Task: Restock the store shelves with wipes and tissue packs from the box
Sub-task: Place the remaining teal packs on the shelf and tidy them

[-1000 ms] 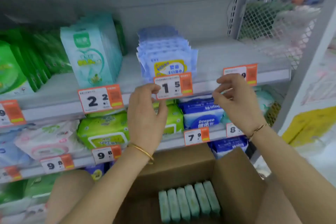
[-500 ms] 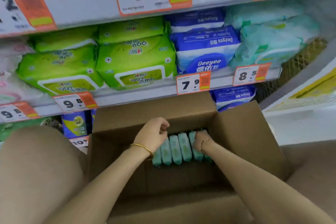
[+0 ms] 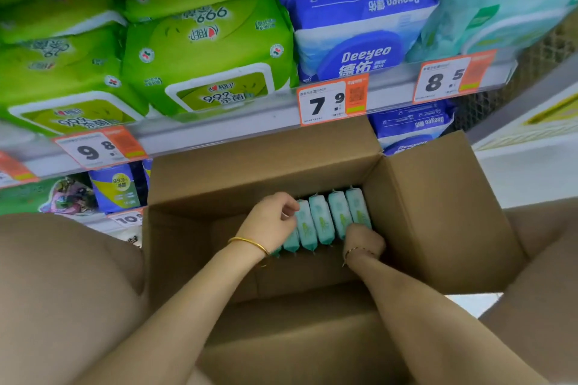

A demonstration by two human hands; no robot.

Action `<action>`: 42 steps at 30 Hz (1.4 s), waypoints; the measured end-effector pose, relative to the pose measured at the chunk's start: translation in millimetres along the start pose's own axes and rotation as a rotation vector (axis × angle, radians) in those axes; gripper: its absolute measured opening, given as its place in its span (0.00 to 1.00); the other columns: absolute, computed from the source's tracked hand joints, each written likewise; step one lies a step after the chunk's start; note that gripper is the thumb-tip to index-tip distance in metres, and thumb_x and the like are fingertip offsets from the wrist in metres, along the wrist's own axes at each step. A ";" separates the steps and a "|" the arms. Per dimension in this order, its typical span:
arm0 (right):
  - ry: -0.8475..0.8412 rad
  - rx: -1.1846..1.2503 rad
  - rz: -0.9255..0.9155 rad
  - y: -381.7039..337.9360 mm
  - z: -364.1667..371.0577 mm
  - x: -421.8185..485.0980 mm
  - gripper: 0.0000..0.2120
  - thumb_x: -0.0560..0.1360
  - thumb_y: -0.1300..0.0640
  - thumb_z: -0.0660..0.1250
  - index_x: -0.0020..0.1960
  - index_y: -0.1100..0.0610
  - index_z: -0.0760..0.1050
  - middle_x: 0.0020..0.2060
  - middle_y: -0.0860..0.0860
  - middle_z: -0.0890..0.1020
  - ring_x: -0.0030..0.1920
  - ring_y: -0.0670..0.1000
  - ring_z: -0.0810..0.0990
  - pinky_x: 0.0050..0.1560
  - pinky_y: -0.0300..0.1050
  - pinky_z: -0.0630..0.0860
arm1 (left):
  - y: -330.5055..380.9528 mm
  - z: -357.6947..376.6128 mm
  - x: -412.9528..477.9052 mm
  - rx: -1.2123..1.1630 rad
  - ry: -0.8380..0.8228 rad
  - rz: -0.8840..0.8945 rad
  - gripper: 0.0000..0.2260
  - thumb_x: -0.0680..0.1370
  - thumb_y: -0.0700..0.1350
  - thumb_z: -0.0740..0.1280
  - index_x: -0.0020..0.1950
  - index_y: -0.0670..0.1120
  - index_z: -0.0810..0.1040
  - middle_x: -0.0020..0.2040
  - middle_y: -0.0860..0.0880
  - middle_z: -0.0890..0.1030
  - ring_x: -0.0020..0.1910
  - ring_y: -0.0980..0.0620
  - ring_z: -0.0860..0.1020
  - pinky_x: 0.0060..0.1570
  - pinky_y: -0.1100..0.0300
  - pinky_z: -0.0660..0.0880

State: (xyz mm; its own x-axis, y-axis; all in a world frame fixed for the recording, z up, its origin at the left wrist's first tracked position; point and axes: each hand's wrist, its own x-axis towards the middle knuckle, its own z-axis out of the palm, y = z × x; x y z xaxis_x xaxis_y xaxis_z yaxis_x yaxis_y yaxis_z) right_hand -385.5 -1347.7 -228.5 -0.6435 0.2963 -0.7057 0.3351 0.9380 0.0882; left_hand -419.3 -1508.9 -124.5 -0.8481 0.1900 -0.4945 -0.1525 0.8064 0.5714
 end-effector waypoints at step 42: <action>0.450 1.095 -0.892 82.2 -282.9 -204.5 0.16 0.75 0.73 0.56 0.41 0.54 0.71 0.44 0.51 0.75 0.42 0.52 0.81 0.42 0.45 0.82 | 175.3 -100.2 -99.4 -1.047 -0.011 0.119 0.18 0.73 0.37 0.69 0.61 0.47 0.70 0.60 0.43 0.78 0.56 0.41 0.79 0.49 0.37 0.77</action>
State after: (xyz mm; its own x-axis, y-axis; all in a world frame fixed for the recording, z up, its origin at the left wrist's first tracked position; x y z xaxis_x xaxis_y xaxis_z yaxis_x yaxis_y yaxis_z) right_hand -421.1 -1280.2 122.0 -0.9963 -0.0703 0.0490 -0.0679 0.2976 -0.9523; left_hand -412.6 -1442.5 90.4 -0.8825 0.2452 -0.4013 -0.4352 -0.1027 0.8944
